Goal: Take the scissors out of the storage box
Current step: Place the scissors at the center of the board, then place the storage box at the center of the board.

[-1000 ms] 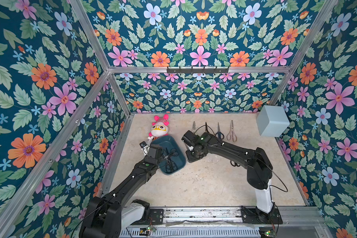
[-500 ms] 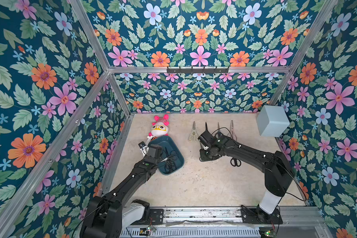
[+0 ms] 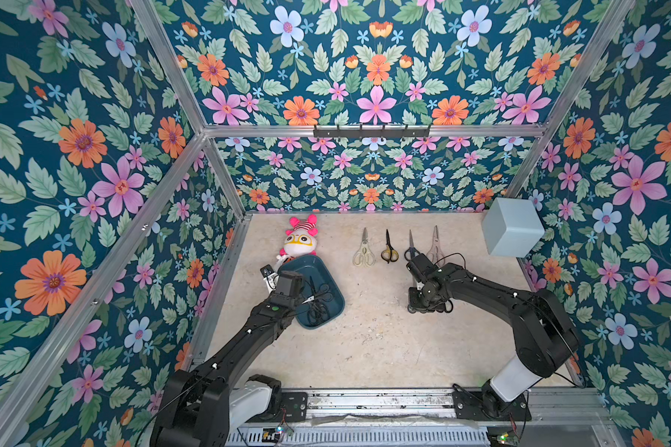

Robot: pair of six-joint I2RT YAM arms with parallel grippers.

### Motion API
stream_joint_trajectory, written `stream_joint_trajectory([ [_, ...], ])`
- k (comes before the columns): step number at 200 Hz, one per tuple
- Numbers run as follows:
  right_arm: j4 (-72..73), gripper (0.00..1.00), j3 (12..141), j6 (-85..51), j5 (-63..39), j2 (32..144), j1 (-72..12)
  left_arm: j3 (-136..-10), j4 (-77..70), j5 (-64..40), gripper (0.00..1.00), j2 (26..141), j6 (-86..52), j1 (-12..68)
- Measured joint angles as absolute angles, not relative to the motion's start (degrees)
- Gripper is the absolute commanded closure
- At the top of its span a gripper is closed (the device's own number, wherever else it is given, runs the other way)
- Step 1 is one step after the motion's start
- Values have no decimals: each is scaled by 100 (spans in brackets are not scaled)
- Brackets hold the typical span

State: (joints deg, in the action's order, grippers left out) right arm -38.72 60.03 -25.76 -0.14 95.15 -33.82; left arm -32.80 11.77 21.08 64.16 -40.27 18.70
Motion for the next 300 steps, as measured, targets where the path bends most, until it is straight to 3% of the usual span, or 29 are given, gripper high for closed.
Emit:
stream_joint_trajectory([
  [59, -3645, 100, 5975, -2408, 5, 9966, -3341, -3205, 1177, 2067, 100, 6287, -3966, 1865],
  [108, -3592, 69, 6080, -2410, 8, 9974, -3339, -3205, 1179, 2029, 100, 6270, -3854, 1865],
  [146, -3719, 60, 6364, -2390, 152, 9723, -3339, -3205, 1181, 2010, 100, 6239, -3778, 1865],
  [208, -3881, 62, 7365, -2167, 150, 9835, -3994, -3218, 1192, 1944, 100, 6230, -3667, 1865],
  [300, -2899, 69, 9338, -1671, -1356, 11321, -4971, -3496, 1256, 1492, 100, 6543, -3223, 1841],
])
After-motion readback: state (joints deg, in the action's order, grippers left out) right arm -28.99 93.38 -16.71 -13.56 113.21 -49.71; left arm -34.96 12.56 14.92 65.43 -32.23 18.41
